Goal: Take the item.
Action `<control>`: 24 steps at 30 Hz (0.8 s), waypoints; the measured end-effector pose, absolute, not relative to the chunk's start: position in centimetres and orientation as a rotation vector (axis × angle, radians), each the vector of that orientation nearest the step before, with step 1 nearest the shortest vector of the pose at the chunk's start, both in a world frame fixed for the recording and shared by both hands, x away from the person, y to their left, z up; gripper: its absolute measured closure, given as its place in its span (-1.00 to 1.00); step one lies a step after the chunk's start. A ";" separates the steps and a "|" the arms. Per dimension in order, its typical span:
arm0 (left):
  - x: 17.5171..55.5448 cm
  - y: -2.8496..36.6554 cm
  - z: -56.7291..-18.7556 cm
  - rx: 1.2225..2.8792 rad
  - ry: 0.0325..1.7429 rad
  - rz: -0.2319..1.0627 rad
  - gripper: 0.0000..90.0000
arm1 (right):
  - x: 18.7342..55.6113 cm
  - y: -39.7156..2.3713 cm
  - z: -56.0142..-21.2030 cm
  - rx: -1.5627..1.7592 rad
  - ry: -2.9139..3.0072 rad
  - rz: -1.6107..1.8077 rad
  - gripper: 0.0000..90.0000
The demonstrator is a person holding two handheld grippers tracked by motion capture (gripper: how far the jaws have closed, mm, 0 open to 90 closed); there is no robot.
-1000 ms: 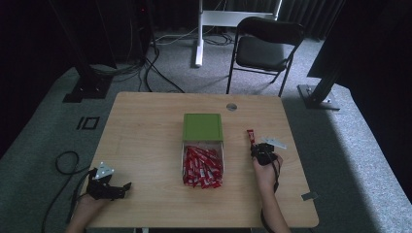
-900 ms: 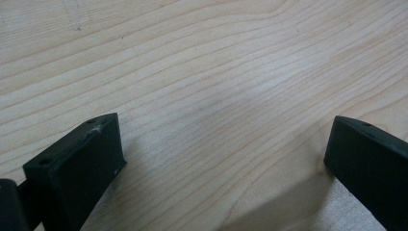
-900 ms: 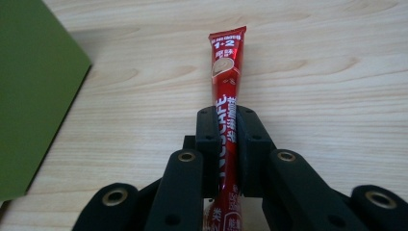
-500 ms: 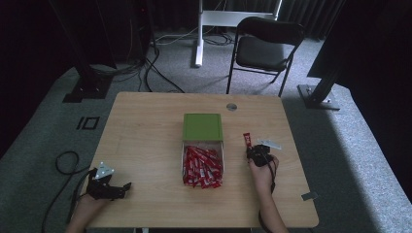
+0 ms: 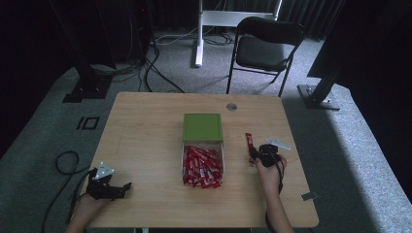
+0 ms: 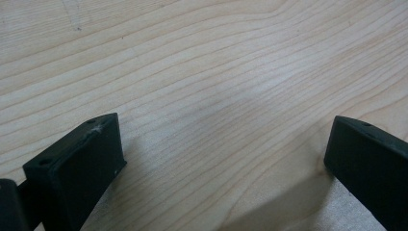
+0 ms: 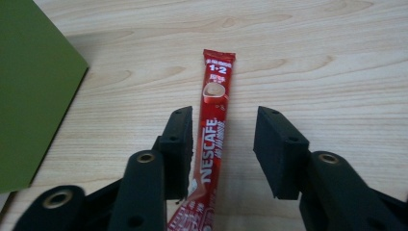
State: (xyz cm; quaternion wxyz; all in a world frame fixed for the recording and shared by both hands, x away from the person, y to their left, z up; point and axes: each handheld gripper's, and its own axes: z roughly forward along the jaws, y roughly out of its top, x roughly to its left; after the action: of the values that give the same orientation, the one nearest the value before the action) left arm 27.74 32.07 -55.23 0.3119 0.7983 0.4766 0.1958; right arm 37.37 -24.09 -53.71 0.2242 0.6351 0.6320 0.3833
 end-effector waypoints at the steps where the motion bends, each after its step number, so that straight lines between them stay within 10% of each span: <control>1: 27.7 32.1 -55.2 2.106 1.258 0.517 -0.98 | 37.4 -24.1 -53.7 1.753 1.744 1.058 0.28; 24: 27.7 32.1 -55.2 2.105 1.257 0.519 -0.98 | 35.0 -28.7 -54.1 1.778 1.706 1.006 -0.19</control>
State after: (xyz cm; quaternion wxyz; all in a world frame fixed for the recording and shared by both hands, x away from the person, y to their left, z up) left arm 27.74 32.07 -55.24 0.3123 0.7981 0.4763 0.1968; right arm 35.04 -28.68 -54.14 0.2376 0.6490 0.6225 0.3672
